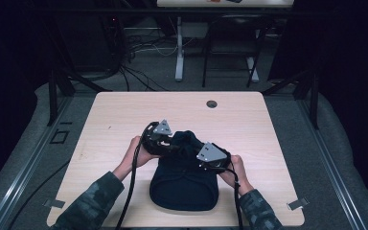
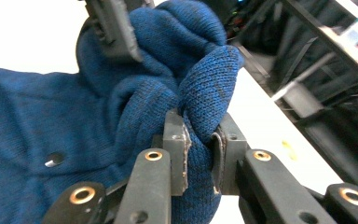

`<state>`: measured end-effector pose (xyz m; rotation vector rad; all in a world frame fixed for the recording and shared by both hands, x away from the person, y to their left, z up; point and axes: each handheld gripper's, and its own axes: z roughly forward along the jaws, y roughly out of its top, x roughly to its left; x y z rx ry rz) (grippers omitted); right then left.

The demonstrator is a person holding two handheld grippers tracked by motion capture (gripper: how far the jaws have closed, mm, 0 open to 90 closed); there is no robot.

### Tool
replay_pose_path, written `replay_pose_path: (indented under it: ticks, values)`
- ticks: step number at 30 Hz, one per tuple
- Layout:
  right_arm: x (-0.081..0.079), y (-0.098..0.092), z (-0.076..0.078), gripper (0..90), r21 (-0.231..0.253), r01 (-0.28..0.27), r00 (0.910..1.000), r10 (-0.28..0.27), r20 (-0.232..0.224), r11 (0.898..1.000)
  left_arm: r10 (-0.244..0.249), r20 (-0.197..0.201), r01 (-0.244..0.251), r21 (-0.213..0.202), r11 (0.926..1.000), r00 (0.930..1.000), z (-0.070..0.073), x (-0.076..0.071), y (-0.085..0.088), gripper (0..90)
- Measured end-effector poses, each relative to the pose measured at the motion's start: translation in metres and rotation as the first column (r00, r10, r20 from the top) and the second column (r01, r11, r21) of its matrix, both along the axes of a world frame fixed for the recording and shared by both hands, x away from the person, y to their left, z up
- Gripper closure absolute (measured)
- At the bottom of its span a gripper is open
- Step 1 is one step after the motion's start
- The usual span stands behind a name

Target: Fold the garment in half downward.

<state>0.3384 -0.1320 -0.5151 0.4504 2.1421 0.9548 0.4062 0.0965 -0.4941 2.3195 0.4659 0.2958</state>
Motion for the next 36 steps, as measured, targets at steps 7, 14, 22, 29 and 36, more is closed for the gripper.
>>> replay_pose_path:
  ticks: [7,14,22,29,36]
  values:
    - [-0.004,-0.005,0.0,75.9,-0.027,-0.019,0.998,0.017,-0.06,0.999,-0.011,0.016,0.01,0.018,0.9998,0.9998,-0.003,-0.01,0.003,67.0]
    - [-0.006,-0.008,0.004,72.4,-0.036,-0.021,0.9934,0.017,-0.114,0.999,-0.013,0.018,0.013,0.007,0.9999,0.9998,-0.003,-0.017,0.006,67.0]
    - [-0.007,-0.014,0.006,68.5,-0.002,0.009,0.9831,-0.009,-0.183,1.0,-0.016,0.014,0.016,-0.009,0.9998,0.9998,-0.006,-0.022,0.012,66.3]
    - [-0.008,-0.019,0.007,67.4,0.027,0.017,0.9718,-0.01,-0.236,0.999,-0.025,0.014,0.026,-0.022,0.9994,0.9996,-0.009,-0.027,0.015,65.4]
    - [-0.014,-0.022,0.006,65.9,0.034,0.022,0.9641,-0.012,-0.265,0.999,-0.031,0.01,0.031,-0.051,0.9982,0.9995,-0.015,-0.033,0.019,64.4]
